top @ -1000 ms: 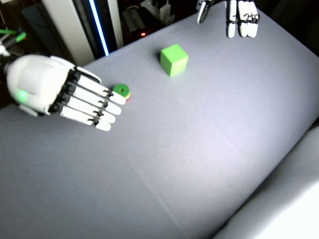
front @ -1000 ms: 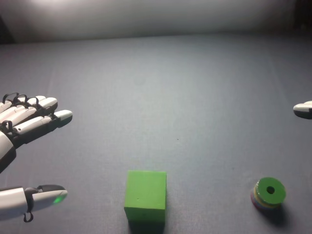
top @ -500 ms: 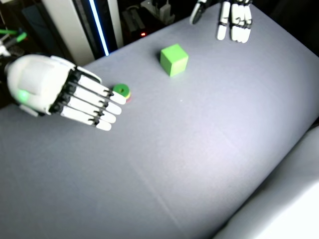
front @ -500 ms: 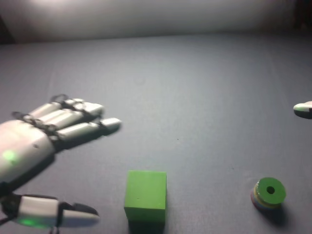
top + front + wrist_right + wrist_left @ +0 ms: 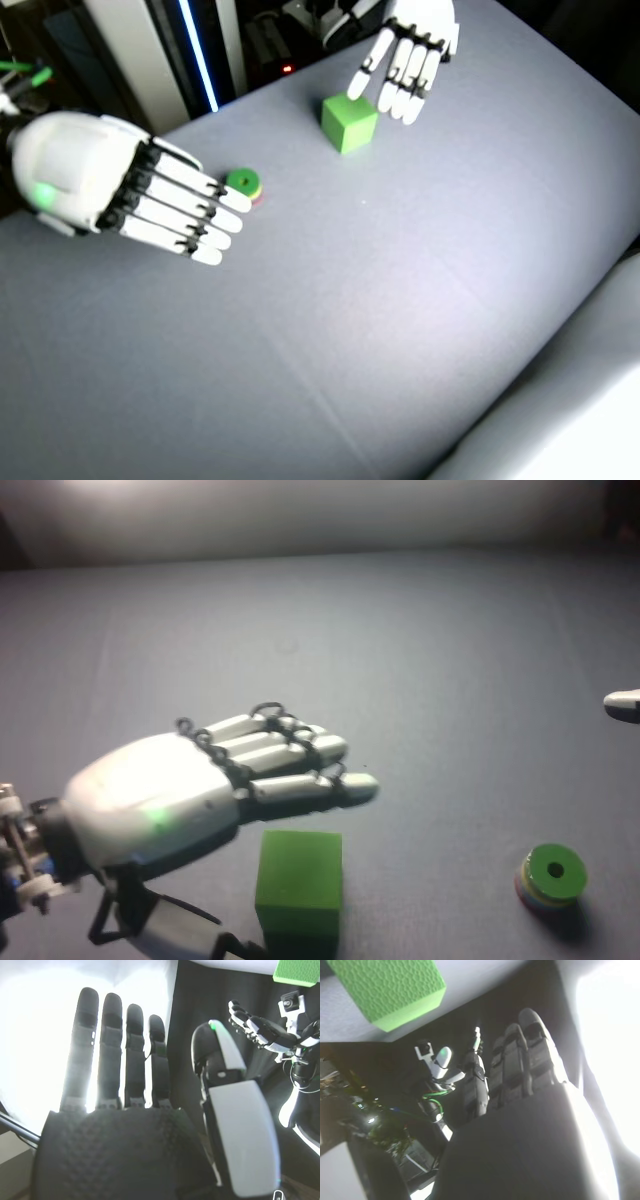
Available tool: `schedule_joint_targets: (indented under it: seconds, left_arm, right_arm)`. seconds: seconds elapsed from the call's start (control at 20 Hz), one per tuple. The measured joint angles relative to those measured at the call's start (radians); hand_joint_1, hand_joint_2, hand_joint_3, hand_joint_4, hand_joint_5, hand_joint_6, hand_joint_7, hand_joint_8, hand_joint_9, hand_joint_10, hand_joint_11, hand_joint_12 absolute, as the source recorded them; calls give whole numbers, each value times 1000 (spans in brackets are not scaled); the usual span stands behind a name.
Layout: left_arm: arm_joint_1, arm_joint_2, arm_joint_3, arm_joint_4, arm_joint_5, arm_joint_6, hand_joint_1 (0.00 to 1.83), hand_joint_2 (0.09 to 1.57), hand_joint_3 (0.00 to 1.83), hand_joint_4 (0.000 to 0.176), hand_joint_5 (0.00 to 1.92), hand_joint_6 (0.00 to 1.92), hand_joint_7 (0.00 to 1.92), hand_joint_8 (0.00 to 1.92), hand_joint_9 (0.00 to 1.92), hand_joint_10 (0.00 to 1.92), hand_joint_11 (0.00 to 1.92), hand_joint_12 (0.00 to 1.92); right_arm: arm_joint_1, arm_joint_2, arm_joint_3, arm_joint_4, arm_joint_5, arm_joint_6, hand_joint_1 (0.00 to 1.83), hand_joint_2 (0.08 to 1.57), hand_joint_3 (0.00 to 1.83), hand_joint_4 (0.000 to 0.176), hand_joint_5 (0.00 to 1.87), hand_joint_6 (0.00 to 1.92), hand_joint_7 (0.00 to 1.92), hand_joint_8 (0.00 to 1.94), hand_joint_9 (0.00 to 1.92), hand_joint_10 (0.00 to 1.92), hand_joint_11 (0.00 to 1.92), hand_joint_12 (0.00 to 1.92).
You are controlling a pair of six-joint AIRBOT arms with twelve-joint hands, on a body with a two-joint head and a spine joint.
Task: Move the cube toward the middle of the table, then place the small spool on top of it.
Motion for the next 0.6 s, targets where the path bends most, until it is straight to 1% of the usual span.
schedule_joint_targets:
  seconds: [0.05, 0.1, 0.15, 0.25, 0.3, 0.35, 0.4, 0.45, 0.5, 0.55, 0.6]
  left_arm:
    - [-16, -21, 3, 25, 23, -1, 565, 803, 7, 176, 203, 1, 148, 0, 188, 2, 0, 554]
    - [-23, -35, 8, 42, 41, -5, 538, 827, 7, 176, 194, 1, 133, 0, 184, 1, 0, 536]
    - [-26, -46, 14, 57, 57, -6, 527, 858, 8, 176, 158, 4, 118, 1, 160, 3, 0, 442]
    - [-35, -54, 24, 55, 92, -2, 527, 885, 12, 176, 144, 2, 128, 5, 182, 12, 0, 422]
    - [-40, -55, 26, 45, 102, 12, 561, 896, 7, 176, 150, 1, 142, 4, 199, 10, 0, 443]
    - [-50, -58, 26, 39, 121, 61, 689, 892, 0, 153, 311, 1, 259, 0, 379, 6, 64, 984]
    - [-51, -58, 26, 39, 121, 63, 689, 892, 0, 153, 311, 1, 259, 0, 379, 6, 64, 984]
    - [-54, -63, 26, 38, 130, 67, 801, 949, 6, 110, 408, 7, 363, 8, 502, 29, 180, 1081]
    - [-58, -71, 26, 35, 138, 69, 917, 959, 2, 45, 533, 11, 501, 15, 643, 58, 322, 1112]
    - [-61, -77, 26, 35, 143, 70, 1047, 1004, 4, 0, 720, 17, 735, 41, 814, 115, 462, 1035]
    - [-64, -83, 26, 37, 145, 70, 1220, 1085, 3, 0, 971, 525, 948, 939, 961, 214, 583, 1055]
  right_arm:
    - [0, 0, 0, 0, 0, 0, 729, 1314, 0, 0, 557, 4, 615, 1, 666, 6, 602, 180]
    - [0, 0, 0, -1, 0, 0, 734, 1318, 1, 0, 556, 3, 613, 0, 665, 5, 603, 180]
    - [0, -1, 1, -1, 0, 0, 738, 1319, 1, 0, 558, 3, 615, 1, 662, 3, 600, 178]
    - [0, -1, 2, 0, -1, 0, 724, 1320, 0, 0, 563, 3, 625, 3, 675, 6, 619, 170]
    - [0, -1, 2, 0, 0, 0, 710, 1324, 2, 0, 566, 3, 629, 3, 683, 6, 624, 164]
    - [0, -2, 2, -1, 0, 0, 775, 1333, 2, 0, 575, 3, 637, 3, 677, 2, 611, 147]
    - [0, -2, 2, -1, 0, 0, 775, 1333, 2, 0, 575, 3, 637, 3, 677, 2, 611, 147]
    - [0, -2, 2, -1, 0, 0, 785, 1336, 2, 0, 579, 4, 636, 2, 681, 3, 619, 147]
    - [0, -2, 2, 0, -1, 0, 784, 1333, 0, 0, 584, 5, 639, 3, 688, 5, 628, 149]
    - [0, -2, 2, 0, -1, 0, 751, 1335, 2, 0, 583, 3, 641, 3, 696, 7, 635, 148]
    - [0, -2, 2, -1, 0, 0, 757, 1337, 1, 0, 579, 1, 640, 2, 697, 5, 634, 145]
